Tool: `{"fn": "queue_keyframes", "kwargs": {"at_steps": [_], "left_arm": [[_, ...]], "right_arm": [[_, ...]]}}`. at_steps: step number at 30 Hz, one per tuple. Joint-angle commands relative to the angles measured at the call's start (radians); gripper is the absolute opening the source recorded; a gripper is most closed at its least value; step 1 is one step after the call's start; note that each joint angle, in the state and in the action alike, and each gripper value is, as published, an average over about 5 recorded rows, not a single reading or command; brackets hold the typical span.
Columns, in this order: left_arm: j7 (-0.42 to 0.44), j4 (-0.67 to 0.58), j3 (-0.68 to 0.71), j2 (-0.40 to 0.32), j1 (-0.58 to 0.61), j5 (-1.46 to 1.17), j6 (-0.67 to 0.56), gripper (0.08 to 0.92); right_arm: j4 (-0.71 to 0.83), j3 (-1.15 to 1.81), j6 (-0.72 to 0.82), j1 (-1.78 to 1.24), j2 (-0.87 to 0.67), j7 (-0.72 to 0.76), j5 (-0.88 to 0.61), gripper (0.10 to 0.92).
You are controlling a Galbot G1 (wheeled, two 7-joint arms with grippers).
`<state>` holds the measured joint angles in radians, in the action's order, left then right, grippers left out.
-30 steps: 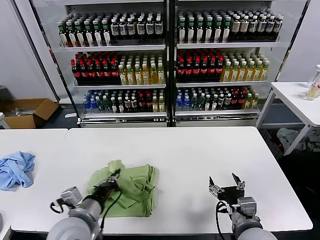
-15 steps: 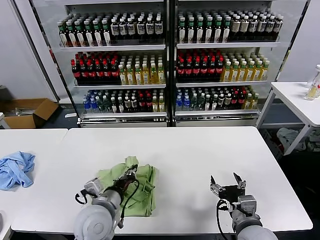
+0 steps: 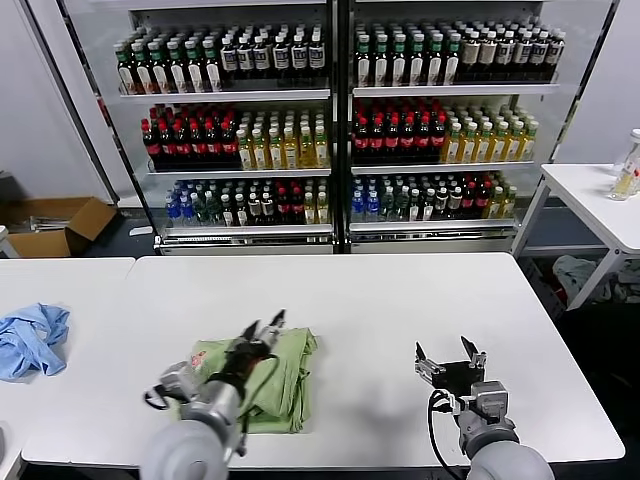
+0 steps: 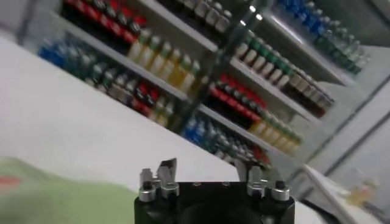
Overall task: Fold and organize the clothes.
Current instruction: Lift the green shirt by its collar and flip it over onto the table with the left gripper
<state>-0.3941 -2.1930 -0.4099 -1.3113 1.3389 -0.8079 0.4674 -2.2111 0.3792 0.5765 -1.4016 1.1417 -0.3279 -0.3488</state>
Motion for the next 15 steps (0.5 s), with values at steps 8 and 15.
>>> {"fn": "queue_keyframes", "kwargs": {"at_steps": [8, 15], "left_arm": [[0.084, 0.199, -0.195, 0.111, 0.14, 0.285, 0.088, 0.821], [0.121, 0.227, -0.175, 0.104, 0.126, 0.312, 0.072, 0.823]], "right_arm": [[-0.019, 0.018, -0.003, -0.002, -0.011, 0.004, 0.0, 0.823], [-0.024, 0.026, -0.003, -0.017, -0.009, 0.005, 0.003, 0.823]]}}
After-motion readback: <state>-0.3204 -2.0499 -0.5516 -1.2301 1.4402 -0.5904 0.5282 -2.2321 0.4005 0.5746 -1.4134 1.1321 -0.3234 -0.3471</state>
